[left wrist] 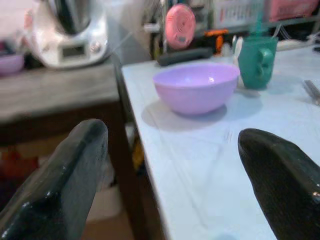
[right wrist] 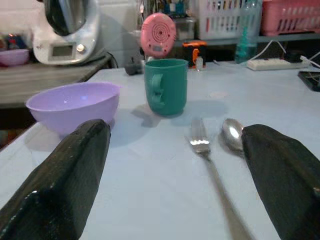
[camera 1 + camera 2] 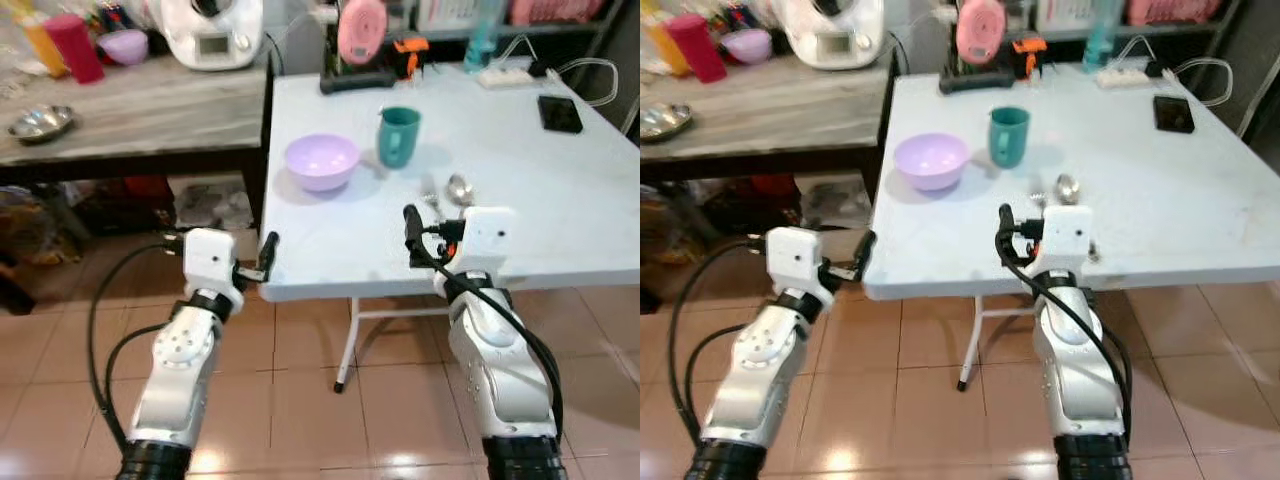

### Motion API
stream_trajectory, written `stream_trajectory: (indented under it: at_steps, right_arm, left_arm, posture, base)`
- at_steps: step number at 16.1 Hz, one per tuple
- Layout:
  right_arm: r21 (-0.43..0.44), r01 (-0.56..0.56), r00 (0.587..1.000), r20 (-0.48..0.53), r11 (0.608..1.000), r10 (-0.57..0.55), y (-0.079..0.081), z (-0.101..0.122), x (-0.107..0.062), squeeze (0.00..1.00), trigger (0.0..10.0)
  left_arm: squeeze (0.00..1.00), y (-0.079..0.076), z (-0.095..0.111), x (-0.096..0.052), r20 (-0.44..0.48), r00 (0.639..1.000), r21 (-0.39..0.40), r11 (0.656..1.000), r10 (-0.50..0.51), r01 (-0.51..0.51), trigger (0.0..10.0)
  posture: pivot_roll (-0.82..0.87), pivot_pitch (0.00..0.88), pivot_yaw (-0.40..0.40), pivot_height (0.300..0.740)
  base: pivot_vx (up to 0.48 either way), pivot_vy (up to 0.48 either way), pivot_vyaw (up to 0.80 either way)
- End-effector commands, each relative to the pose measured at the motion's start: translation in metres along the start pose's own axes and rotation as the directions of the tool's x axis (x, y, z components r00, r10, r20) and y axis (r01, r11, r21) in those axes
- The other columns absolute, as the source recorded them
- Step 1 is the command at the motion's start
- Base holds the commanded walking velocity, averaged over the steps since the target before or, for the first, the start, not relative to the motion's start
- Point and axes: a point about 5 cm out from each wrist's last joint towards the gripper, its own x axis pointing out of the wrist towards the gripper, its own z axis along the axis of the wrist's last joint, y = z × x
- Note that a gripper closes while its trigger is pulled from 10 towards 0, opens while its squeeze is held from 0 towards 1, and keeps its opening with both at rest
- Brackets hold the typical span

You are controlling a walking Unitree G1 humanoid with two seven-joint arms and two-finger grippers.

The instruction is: Setting the table

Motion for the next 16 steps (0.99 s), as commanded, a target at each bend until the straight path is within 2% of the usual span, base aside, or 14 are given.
stream_trajectory:
  at_steps: [1, 4, 8, 16]
  right_arm:
    - [-0.003, 0.005, 1.0, -0.002, 1.0, -0.005, -0.0026, -0.001, -0.0013, 0.0, 10.0]
    - [-0.003, -0.006, 1.0, 0.008, 1.0, 0.006, 0.0, -0.0007, -0.0038, 0.0, 10.0]
    - [0.001, -0.002, 1.0, 0.002, 1.0, 0.002, 0.0001, -0.0025, -0.005, 0.0, 10.0]
    - [-0.002, -0.001, 1.0, 0.006, 1.0, 0.001, 0.0005, -0.0022, -0.0057, 0.0, 10.0]
  left_arm:
    - [0.0, 0.0, 0.0006, -0.001, 0.002, 1.0, -0.014, 1.0, -0.026, 0.026, 10.0]
    - [0.0, 0.001, 0.002, -0.0014, 0.01, 0.999, -0.037, 0.999, -0.036, 0.036, 10.0]
    - [0.0, -0.0044, 0.0019, -0.0025, 0.016, 0.998, -0.058, 0.996, -0.068, 0.069, 10.0]
    - [0.0, -0.0081, 0.0023, -0.0027, 0.02, 0.996, -0.074, 0.993, -0.092, 0.094, 10.0]
  posture:
    - [-0.13, 0.1, 0.073, 0.74]
    - [-0.13, 0.103, 0.077, 0.74]
    - [-0.13, 0.102, 0.081, 0.74]
    - [-0.14, 0.1, 0.083, 0.74]
  base:
    - [0.0, 0.0, 0.0]
    - [0.0, 0.0, 0.3]
    - [0.306, 0.0, 0.44]
    - [0.357, 0.0, 0.0]
